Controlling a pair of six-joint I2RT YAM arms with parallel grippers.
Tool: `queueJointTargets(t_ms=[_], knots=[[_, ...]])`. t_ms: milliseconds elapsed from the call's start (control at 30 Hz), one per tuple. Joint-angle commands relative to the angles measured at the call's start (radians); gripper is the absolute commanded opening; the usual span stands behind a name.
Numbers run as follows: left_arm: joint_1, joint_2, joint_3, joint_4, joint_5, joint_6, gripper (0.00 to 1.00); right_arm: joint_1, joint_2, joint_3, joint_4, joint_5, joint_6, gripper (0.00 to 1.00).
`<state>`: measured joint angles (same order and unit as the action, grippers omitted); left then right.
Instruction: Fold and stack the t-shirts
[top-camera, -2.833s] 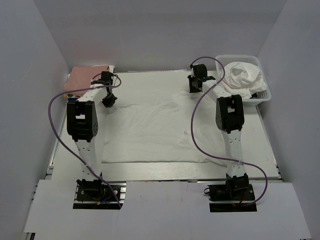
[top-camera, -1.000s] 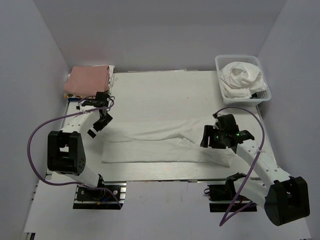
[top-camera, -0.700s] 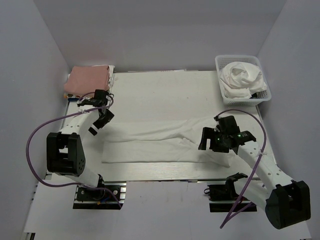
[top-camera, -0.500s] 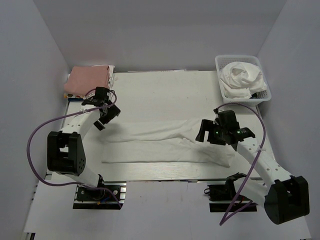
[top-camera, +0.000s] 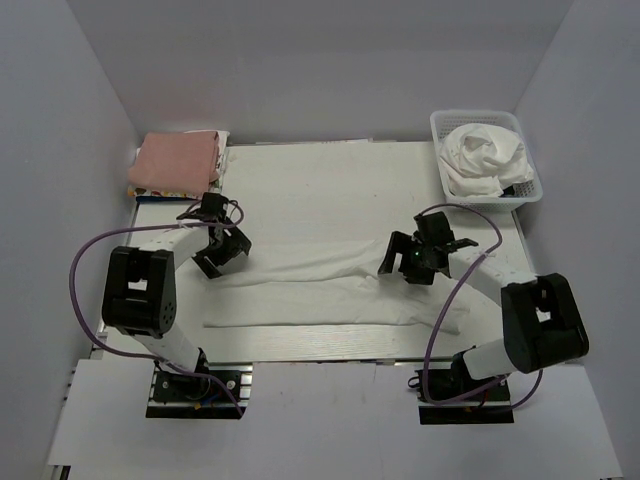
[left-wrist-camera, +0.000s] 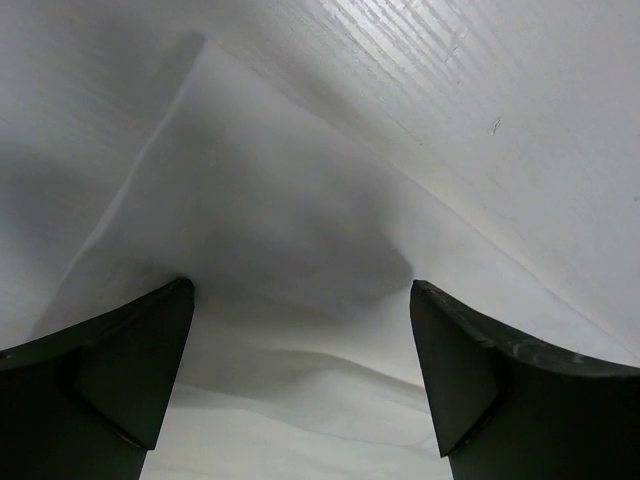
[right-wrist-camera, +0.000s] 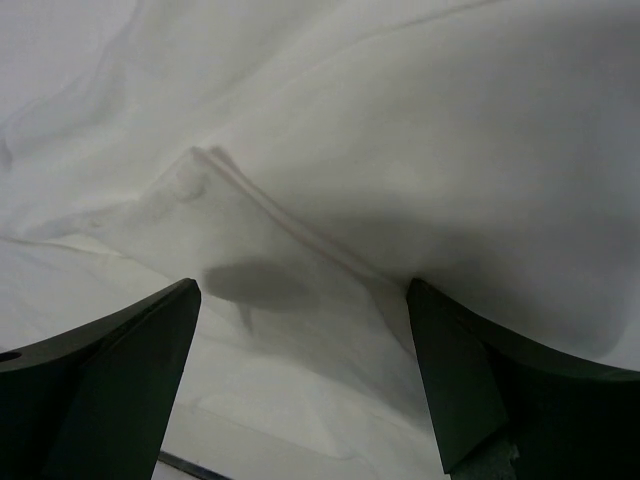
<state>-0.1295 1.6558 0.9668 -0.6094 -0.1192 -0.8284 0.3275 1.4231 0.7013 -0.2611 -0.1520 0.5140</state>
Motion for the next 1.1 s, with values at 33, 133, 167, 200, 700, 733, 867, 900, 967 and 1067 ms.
queueJointTargets(t_ms=[33, 133, 167, 200, 700, 733, 867, 900, 967, 1067], knots=[[-0.001, -0.001, -0.134, -0.085, 0.009, -0.035, 1.0, -0.004, 0.088, 0.055, 0.0, 0.127, 0.082, 0.9], [-0.033, -0.039, -0.21, -0.095, 0.146, -0.035, 1.0, -0.004, 0.21, 0.15, -0.029, 0.184, 0.086, 0.9], [-0.042, -0.039, -0.229, -0.095, 0.195, -0.035, 1.0, -0.001, 0.299, 0.208, -0.029, 0.199, 0.089, 0.9], [-0.064, -0.048, -0.243, -0.124, 0.207, -0.035, 1.0, 0.002, 0.328, 0.264, -0.03, 0.215, 0.09, 0.9], [-0.262, -0.151, 0.073, -0.558, 0.018, 0.023, 1.0, 0.005, 0.574, 0.769, 0.023, 0.226, -0.209, 0.9], [-0.277, -0.139, 0.105, -0.567, 0.003, 0.035, 1.0, 0.005, 0.51, 0.752, 0.036, 0.224, -0.212, 0.9], [-0.338, -0.051, 0.219, -0.549, -0.017, 0.101, 1.0, 0.002, 0.442, 0.67, 0.03, 0.221, -0.195, 0.9], [-0.355, -0.033, 0.245, -0.549, -0.017, 0.115, 1.0, 0.002, 0.442, 0.662, 0.001, 0.227, -0.181, 0.9], [-0.404, 0.01, 0.257, -0.511, -0.005, 0.159, 1.0, -0.001, 0.453, 0.653, -0.027, 0.262, -0.146, 0.9], [-0.467, 0.032, 0.231, -0.417, 0.067, 0.23, 1.0, -0.007, 0.487, 0.664, -0.101, 0.331, -0.095, 0.9]])
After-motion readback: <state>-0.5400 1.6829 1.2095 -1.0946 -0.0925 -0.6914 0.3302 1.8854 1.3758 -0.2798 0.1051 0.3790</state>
